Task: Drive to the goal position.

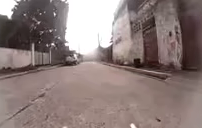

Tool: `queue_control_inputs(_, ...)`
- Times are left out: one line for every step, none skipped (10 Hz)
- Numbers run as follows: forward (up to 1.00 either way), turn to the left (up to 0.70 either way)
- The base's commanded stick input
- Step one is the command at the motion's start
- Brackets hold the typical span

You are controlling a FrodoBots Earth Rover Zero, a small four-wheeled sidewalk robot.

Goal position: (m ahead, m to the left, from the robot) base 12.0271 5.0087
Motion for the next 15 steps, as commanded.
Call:
queue_control_inputs(0.7,0.01)
queue_control_inputs(0.7,0.01)
queue_control_inputs(0.7,0.01)
queue_control_inputs(0.7,0.01)
queue_control_inputs(0.7,0.01)
queue_control_inputs(0.7,0.01)
queue_control_inputs(0.7,0.01)
queue_control_inputs(0.7,0.01)
queue_control_inputs(0.7,0.01)
queue_control_inputs(0.7,0.01)
queue_control_inputs(0.7,0.01)
queue_control_inputs(0.7,0.01)
queue_control_inputs(0.7,0.01)
queue_control_inputs(0.7,0.01)
queue_control_inputs(0.7,0.01)
